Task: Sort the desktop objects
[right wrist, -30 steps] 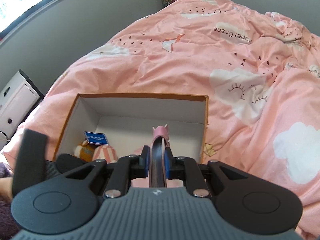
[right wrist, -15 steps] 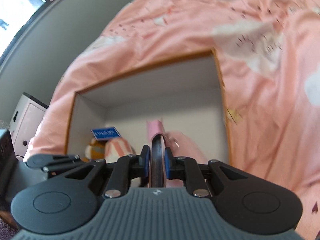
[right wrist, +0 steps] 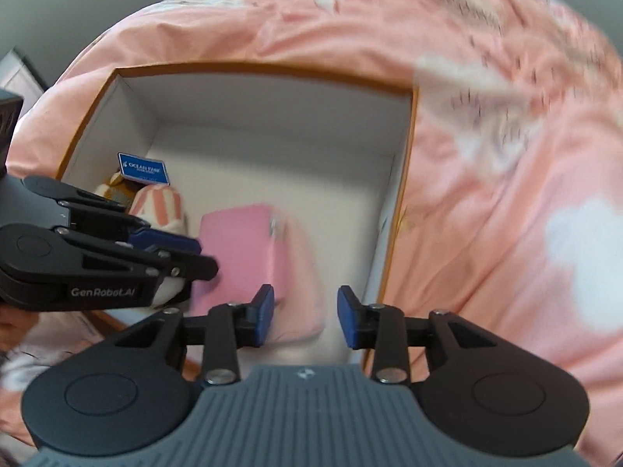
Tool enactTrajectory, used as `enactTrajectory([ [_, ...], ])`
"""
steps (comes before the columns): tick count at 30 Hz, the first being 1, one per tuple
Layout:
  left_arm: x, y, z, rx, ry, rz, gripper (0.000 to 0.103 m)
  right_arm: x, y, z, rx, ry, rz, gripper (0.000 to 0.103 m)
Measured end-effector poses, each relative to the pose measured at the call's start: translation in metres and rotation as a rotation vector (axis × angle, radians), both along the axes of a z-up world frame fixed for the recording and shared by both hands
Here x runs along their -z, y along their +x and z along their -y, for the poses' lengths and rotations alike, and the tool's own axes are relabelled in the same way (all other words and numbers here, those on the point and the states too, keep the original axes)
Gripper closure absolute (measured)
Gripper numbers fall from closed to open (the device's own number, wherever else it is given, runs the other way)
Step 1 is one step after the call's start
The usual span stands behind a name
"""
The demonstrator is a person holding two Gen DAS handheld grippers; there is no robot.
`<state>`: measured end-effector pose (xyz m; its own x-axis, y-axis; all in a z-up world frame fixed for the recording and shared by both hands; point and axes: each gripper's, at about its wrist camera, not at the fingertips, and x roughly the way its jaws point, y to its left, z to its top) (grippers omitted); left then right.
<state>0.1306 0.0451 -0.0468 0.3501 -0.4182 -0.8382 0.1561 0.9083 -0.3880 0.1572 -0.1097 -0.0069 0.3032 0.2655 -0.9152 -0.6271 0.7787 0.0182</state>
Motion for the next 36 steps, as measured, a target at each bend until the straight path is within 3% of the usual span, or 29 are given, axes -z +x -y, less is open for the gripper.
enactTrajectory([
  [3, 0.001, -0.002, -0.004, -0.002, -0.021, -0.011, 0.082, 0.001, 0.012, -0.009, -0.089, 0.017, -0.011, 0.061],
  [5, 0.002, -0.003, -0.005, -0.007, -0.023, -0.022, 0.082, 0.009, 0.022, -0.015, -0.117, 0.025, -0.084, 0.051],
  [7, 0.003, -0.005, -0.006, -0.012, -0.022, -0.028, 0.082, 0.018, 0.03, -0.019, -0.131, 0.021, -0.136, 0.048],
  [12, 0.014, 0.0, -0.007, -0.049, -0.018, -0.072, 0.076, 0.011, 0.031, -0.017, -0.092, 0.0, -0.034, 0.05],
  [16, 0.023, 0.006, 0.0, -0.081, -0.043, -0.107, 0.056, -0.011, 0.028, 0.007, -0.016, 0.078, 0.033, 0.051],
  [19, 0.027, 0.013, 0.003, -0.127, -0.089, -0.131, 0.057, -0.025, 0.018, 0.025, 0.003, 0.136, 0.06, 0.051],
  [24, 0.024, 0.024, 0.015, -0.204, -0.124, -0.132, 0.061, -0.037, 0.009, 0.052, 0.058, 0.151, 0.127, 0.051],
  [30, 0.023, 0.031, 0.029, -0.218, -0.265, -0.191, 0.063, -0.02, 0.011, 0.066, 0.079, 0.156, 0.073, 0.051],
  [31, 0.023, 0.031, 0.028, -0.231, -0.262, -0.192, 0.063, -0.017, 0.01, 0.066, 0.078, 0.164, 0.061, 0.051],
  [34, 0.019, 0.029, 0.028, -0.235, -0.144, -0.128, 0.063, -0.018, 0.006, 0.068, 0.069, 0.197, 0.053, 0.051],
  [35, 0.019, 0.028, 0.026, -0.24, -0.137, -0.127, 0.063, -0.019, 0.004, 0.067, 0.057, 0.204, 0.057, 0.054],
  [36, 0.02, 0.028, 0.025, -0.238, -0.149, -0.136, 0.063, -0.02, 0.002, 0.064, 0.04, 0.21, 0.062, 0.064],
])
